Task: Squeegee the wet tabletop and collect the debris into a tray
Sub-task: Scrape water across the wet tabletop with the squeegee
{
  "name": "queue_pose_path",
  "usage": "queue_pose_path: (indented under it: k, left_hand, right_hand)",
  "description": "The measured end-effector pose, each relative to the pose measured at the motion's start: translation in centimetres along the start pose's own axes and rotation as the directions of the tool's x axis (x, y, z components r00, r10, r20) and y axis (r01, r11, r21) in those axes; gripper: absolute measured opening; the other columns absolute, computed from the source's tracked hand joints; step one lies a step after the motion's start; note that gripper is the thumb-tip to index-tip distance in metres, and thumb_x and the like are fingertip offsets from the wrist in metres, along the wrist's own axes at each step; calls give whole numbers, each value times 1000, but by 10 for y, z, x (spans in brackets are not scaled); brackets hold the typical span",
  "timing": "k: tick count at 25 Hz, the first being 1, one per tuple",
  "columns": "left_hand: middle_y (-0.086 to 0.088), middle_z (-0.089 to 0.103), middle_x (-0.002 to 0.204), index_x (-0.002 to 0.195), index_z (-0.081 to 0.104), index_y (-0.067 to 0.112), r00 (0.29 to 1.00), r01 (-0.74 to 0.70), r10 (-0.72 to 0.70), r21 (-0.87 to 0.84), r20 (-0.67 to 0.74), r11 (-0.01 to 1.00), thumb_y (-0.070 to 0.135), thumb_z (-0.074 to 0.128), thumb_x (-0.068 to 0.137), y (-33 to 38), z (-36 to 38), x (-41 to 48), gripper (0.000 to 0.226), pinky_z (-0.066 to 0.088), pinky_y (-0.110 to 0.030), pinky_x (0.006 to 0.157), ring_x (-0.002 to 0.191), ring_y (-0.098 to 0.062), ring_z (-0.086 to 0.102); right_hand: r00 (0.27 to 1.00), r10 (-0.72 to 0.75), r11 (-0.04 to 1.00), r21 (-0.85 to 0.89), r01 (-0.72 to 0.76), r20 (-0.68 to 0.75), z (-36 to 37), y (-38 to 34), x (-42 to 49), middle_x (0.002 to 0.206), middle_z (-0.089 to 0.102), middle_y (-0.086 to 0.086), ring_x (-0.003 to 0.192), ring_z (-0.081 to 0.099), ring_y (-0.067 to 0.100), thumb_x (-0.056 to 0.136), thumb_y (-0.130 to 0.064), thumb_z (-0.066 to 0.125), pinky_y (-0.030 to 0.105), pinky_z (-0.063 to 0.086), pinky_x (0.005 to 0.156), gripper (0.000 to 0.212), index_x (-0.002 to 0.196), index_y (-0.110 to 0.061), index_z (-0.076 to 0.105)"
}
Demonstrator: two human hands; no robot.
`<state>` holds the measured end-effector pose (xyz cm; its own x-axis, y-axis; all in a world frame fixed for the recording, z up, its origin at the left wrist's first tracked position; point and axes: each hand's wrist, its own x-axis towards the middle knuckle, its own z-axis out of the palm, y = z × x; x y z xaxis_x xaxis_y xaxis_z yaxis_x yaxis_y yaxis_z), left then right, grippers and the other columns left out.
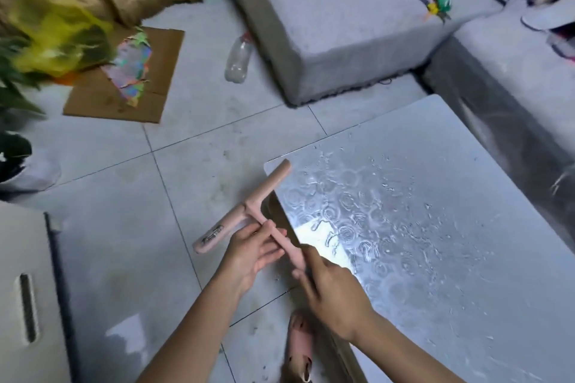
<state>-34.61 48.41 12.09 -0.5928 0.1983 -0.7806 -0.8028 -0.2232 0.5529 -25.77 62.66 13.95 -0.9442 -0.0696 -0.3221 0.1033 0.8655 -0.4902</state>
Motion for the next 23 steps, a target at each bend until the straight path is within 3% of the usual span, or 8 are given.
queue_pose_path:
  k: [4,8,12,15,17,18,21,23]
  left_hand:
    - [-6,73,80,98,61,6,998,66,-69,136,13,989,14,54,95,-5,51,39,10,57,-23,59,68,-15,69]
    - [-12,66,90,100,58,8,996,36,-16,225,-89,974,6,54,94,20,73,93,7,52,-31,72,76,-20,65]
    - [-13,65,89,103,58,9,978,127,-62,334,-198,934,6,50,96,29,56,138,11,49,-29,70,74,-22,62]
    - [-8,66,83,103,59,9,951,124,32,478,-307,870,5,44,96,30,39,172,17,49,-28,64,69,-19,62]
    - [-12,66,91,110,59,6,926,117,111,554,-362,824,3,43,94,31,29,195,23,53,-33,71,74,-26,63]
    - [-14,66,99,115,58,8,913,121,164,630,-374,767,4,44,93,31,25,205,26,53,-37,79,83,-30,64]
    - [-14,59,122,129,51,15,913,111,307,887,-269,449,10,47,90,34,16,227,39,46,-40,94,107,-34,58]
    - [-17,47,137,140,42,14,943,72,288,949,-165,306,8,46,90,39,16,235,51,39,-40,102,123,-34,48]
  right_hand:
    - [996,28,995,93,-35,79,-12,43,37,119,59,15,101,59,35,101,-38,33,40,47,80,51,148,-24,18]
    - [999,34,994,107,-36,28,-35,93,101,106,60,16,92,60,38,97,-28,42,40,48,74,42,137,-19,32]
    - [988,137,978,147,-146,72,-43,130,178,104,63,21,94,59,37,89,-11,49,35,41,72,40,128,-10,43]
    - [987,124,976,165,-141,107,-30,141,213,108,63,23,97,59,38,91,-12,47,36,43,75,41,131,-9,43]
    - [986,124,985,107,-136,108,-21,151,206,108,61,22,96,59,37,94,-19,44,38,46,77,47,140,-15,35]
    - [984,136,987,68,-145,112,-16,159,192,108,61,20,95,59,37,95,-23,42,39,48,76,51,145,-20,29]
    - [968,212,977,-1,-213,134,-11,178,130,104,61,12,91,60,33,98,-30,36,35,46,71,55,150,-31,16]
    - [943,289,957,-17,-291,167,-19,180,93,102,60,7,90,61,29,99,-33,34,33,44,68,56,150,-36,11]
